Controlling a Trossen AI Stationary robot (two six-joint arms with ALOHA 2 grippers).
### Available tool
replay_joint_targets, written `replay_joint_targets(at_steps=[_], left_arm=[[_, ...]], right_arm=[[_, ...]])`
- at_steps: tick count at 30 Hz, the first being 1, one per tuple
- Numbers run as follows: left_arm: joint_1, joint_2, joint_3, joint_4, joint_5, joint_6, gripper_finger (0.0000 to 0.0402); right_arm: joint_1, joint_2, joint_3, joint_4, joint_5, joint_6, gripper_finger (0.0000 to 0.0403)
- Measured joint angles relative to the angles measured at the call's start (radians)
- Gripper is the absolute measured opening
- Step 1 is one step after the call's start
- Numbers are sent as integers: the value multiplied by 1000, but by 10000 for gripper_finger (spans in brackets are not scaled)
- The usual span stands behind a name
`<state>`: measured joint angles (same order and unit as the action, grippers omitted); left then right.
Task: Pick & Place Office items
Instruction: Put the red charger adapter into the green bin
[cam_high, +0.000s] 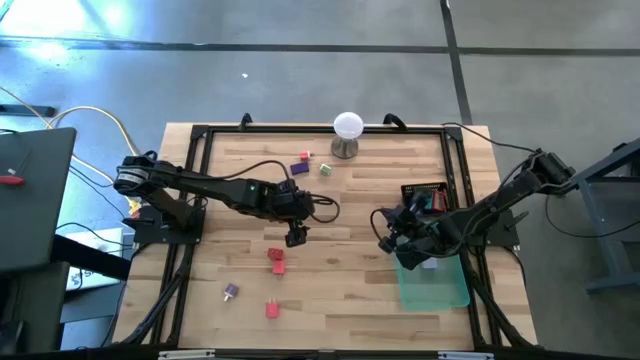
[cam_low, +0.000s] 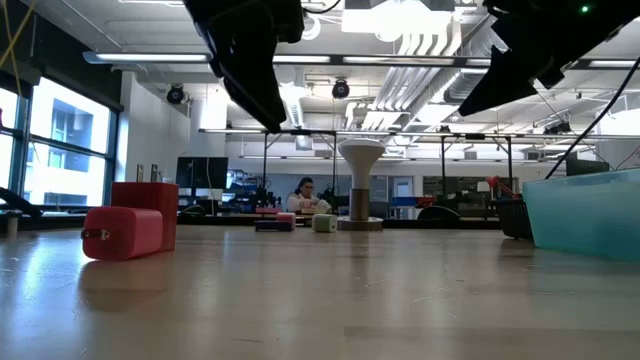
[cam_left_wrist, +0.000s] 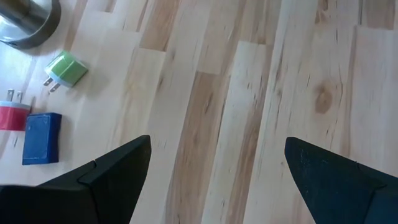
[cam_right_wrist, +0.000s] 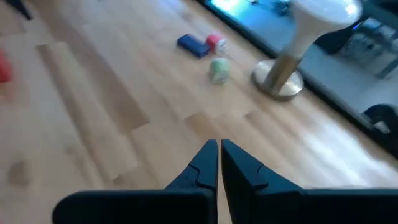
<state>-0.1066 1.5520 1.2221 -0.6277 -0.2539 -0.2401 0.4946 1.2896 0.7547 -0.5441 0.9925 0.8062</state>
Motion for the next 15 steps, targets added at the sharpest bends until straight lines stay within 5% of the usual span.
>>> replay_joint_targets(at_steps=[15], left_arm=[[0, -1, 0, 0, 0, -3, 360]], right_arm=[[23, 28, 0, 168, -54, -123, 8]])
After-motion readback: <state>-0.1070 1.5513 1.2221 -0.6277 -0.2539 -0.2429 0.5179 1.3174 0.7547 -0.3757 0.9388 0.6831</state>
